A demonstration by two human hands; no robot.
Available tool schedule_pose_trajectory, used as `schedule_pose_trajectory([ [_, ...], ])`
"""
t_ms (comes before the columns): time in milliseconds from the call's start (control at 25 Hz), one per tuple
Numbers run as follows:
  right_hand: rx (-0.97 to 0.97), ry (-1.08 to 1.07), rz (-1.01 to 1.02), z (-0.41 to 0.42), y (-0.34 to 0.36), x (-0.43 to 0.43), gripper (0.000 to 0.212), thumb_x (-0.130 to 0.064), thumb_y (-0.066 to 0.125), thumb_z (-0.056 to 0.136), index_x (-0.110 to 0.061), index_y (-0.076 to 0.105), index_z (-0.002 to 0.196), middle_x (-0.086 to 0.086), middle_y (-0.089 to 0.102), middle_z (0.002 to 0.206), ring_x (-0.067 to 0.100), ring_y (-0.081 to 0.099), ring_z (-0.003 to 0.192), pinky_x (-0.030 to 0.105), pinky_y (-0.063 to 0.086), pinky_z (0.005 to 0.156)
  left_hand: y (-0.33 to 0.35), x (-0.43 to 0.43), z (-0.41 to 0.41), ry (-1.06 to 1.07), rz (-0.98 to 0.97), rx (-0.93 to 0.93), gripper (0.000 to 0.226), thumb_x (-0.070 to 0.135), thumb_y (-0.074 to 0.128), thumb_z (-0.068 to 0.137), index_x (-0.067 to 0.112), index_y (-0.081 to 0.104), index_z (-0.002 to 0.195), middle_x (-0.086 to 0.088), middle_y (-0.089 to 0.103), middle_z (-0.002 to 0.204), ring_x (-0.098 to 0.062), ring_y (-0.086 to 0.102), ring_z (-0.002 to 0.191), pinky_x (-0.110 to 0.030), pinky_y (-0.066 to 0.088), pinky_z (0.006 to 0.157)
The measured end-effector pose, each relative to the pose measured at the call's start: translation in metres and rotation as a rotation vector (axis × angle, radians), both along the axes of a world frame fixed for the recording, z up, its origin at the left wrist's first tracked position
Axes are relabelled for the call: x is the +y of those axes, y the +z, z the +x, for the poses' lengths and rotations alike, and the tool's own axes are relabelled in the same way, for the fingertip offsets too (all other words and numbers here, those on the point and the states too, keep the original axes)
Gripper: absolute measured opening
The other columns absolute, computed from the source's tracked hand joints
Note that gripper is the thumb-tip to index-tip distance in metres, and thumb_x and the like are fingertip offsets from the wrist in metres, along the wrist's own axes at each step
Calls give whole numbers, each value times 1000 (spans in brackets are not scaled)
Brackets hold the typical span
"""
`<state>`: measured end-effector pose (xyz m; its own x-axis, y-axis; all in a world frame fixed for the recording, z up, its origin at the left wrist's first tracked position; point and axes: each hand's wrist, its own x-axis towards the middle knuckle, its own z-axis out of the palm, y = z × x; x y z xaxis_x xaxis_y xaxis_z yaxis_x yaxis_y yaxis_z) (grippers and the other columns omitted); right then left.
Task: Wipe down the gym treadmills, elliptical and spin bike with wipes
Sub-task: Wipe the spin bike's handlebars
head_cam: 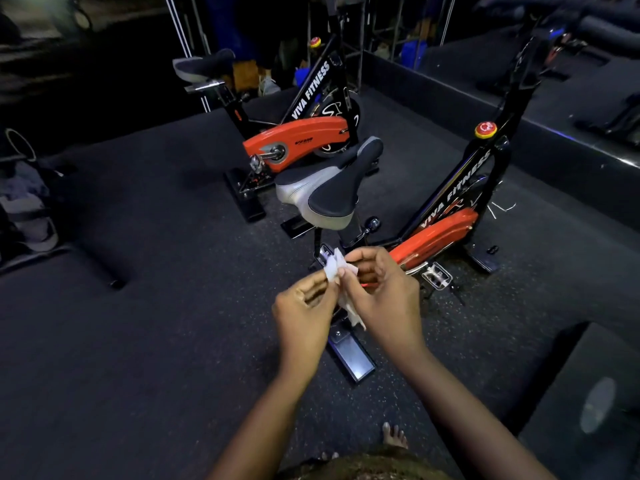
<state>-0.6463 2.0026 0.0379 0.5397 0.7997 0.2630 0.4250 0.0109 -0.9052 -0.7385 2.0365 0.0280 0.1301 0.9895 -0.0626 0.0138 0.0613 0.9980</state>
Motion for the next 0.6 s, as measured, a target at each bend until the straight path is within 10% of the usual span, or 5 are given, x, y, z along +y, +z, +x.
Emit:
schedule_pose_trajectory([
  [240, 394, 315, -150, 6, 6, -4, 20, -23, 50, 87, -31, 50, 105, -7, 73, 93, 16, 65, 81, 27, 50, 75, 0, 10, -10, -68, -197, -232, 16, 18, 69, 80, 9, 70, 93, -3, 73, 84, -8, 65, 76, -20, 51, 69],
  [600, 600, 295, -272, 14, 10, -5, 6, -7, 66, 82, -9, 67, 87, -3, 70, 80, 3, 61, 71, 14, 50, 67, 11, 27, -18, -123, -190, -180, 9, 15, 65, 85, 11, 71, 91, 0, 73, 82, -13, 65, 80, -33, 52, 78],
])
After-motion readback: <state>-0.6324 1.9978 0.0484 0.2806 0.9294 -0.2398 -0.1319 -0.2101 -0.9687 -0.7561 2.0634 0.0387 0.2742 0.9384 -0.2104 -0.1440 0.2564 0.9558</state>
